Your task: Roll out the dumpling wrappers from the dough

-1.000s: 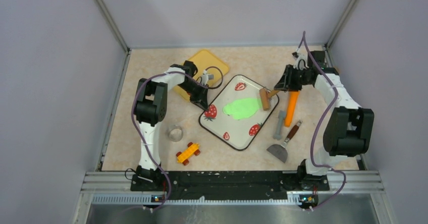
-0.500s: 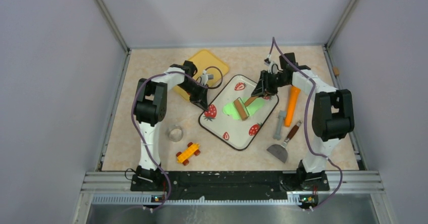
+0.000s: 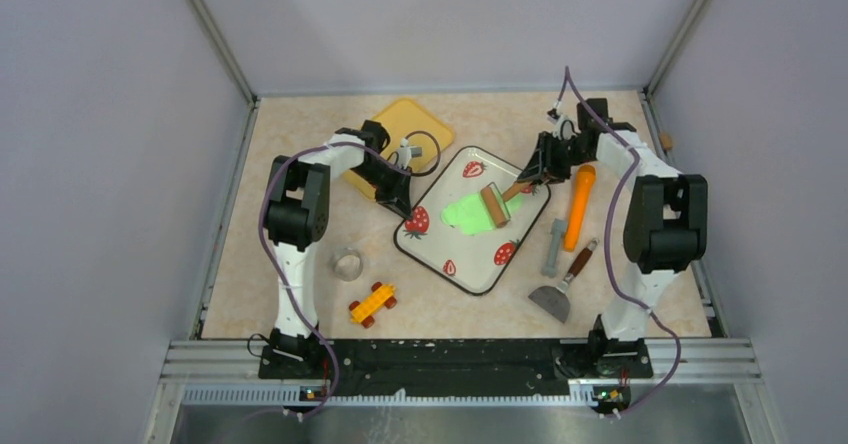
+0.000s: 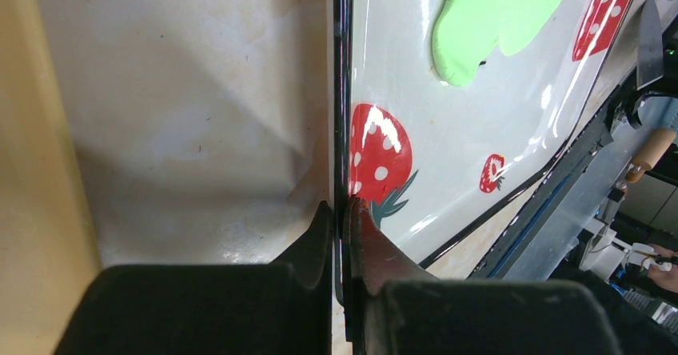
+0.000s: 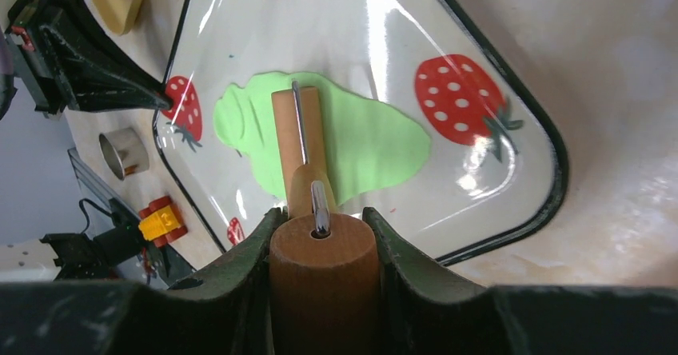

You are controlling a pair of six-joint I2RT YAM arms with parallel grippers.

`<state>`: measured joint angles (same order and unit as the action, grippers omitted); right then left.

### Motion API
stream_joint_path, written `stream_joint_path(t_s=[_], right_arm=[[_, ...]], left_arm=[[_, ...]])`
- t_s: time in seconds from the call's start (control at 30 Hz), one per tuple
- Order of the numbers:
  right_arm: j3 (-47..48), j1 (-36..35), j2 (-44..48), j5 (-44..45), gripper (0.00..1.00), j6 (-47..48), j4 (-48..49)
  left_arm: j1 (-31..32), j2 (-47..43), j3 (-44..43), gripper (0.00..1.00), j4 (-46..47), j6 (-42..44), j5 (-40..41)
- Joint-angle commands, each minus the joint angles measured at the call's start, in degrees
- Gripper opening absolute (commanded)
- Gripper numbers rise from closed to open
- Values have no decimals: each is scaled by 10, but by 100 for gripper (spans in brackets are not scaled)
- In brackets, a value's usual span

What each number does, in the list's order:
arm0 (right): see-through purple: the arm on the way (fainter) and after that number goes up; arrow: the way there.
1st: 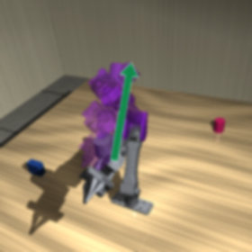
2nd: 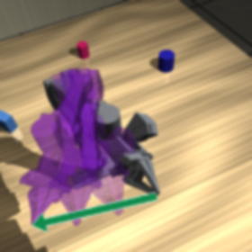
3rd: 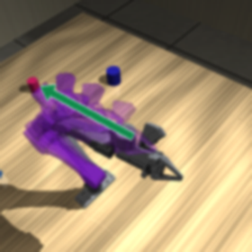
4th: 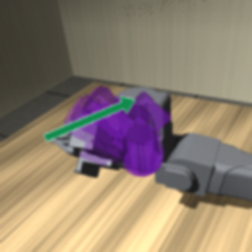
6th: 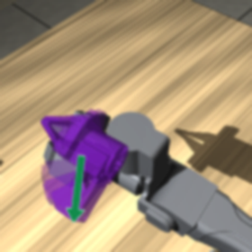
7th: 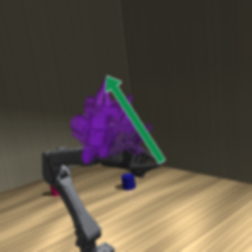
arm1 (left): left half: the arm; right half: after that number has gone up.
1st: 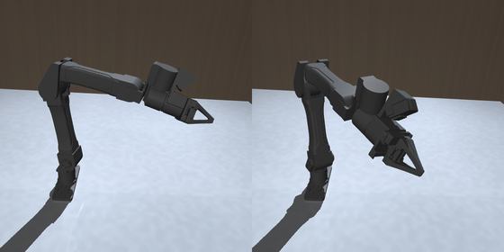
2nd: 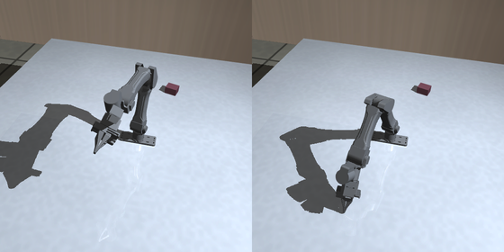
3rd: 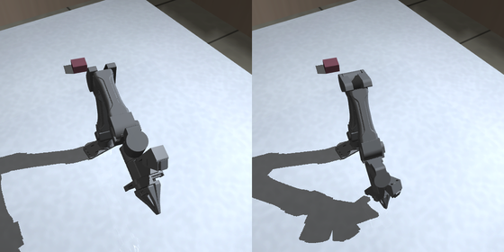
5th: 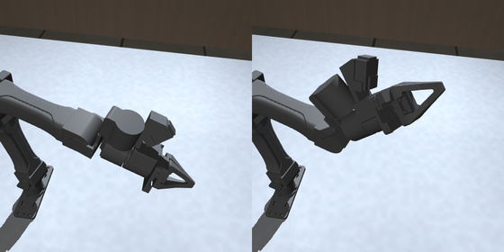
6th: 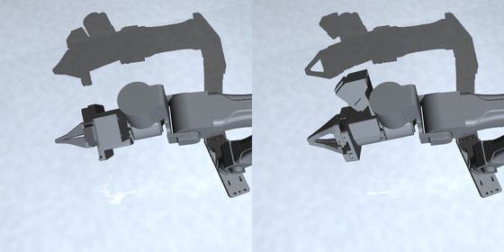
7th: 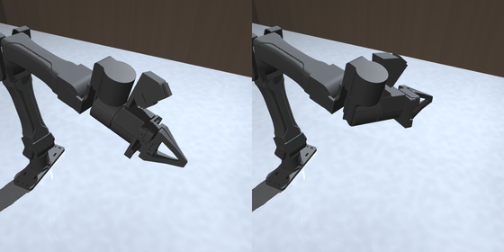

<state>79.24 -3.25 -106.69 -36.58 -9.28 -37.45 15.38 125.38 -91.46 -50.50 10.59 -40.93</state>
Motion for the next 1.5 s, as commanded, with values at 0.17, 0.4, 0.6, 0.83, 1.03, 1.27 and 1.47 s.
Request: stream_joint_path(t_s=[0.17,0.4,0.6,0.83,1.03,1.27,1.47], right_arm=[[-17,54,-6,233,0,84,21],[-22,91,14,267,0,88,23],[-25,112,37,263,0,90,32],[-16,73,128,29,0,54,70],[-59,-17,190,-52,0,0,129],[-111,-86,176,-44,0,-15,157],[-139,-90,168,4,0,12,130]], left_arm=[[-9,-10,20,0,-1,18,58],[-9,-10,22,0,1,17,56],[-9,-5,19,0,3,14,55],[-9,-6,18,0,1,14,54],[-9,0,18,0,-1,12,52],[-9,1,9,0,-8,13,54],[-9,-2,11,0,-5,13,56]])
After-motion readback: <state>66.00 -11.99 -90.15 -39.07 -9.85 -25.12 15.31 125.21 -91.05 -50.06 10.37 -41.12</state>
